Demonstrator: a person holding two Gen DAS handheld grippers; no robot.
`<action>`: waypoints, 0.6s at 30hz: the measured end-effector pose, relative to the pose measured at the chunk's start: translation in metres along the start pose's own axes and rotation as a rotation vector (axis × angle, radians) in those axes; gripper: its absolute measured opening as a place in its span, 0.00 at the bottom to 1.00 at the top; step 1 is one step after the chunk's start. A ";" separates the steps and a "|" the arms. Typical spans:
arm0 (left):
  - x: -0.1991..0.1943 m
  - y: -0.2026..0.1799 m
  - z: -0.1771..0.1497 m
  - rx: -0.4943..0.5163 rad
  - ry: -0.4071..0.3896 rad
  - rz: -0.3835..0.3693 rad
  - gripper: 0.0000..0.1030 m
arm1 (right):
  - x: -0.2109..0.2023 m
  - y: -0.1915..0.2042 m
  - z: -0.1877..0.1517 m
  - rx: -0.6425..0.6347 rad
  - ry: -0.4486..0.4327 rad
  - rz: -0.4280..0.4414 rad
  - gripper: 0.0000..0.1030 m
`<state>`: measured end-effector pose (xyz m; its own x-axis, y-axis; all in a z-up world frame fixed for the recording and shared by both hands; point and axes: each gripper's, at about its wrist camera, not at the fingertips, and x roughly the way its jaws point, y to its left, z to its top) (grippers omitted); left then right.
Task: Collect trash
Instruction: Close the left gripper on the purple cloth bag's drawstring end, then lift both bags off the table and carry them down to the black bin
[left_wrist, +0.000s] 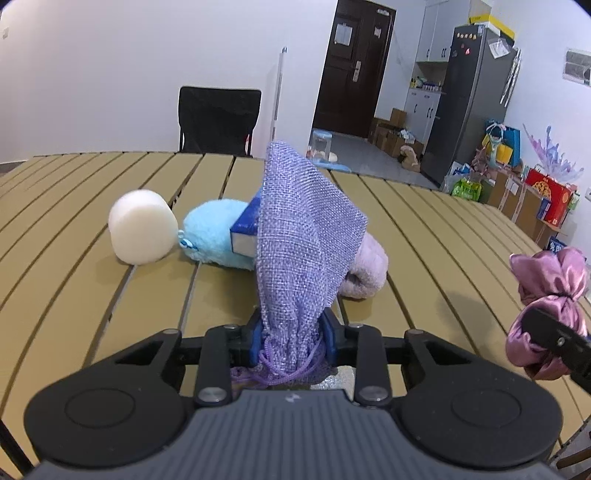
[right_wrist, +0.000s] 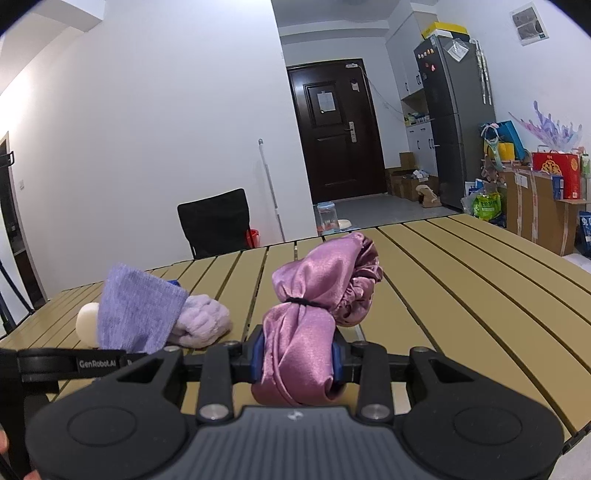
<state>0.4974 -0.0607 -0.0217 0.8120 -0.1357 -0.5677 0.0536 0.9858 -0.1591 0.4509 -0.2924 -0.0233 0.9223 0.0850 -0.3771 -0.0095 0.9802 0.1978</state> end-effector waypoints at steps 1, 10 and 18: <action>-0.005 0.000 0.001 0.000 -0.008 -0.003 0.30 | -0.002 0.000 0.000 -0.002 -0.001 0.002 0.31; -0.052 -0.001 -0.001 0.020 -0.060 -0.004 0.30 | -0.030 0.005 -0.004 -0.016 -0.024 0.023 0.31; -0.102 0.003 -0.017 0.030 -0.079 -0.015 0.30 | -0.067 0.017 -0.010 -0.032 -0.044 0.065 0.31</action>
<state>0.4049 -0.0456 0.0214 0.8542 -0.1430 -0.4998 0.0819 0.9864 -0.1423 0.3848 -0.2794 -0.0032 0.9353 0.1419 -0.3241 -0.0820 0.9781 0.1915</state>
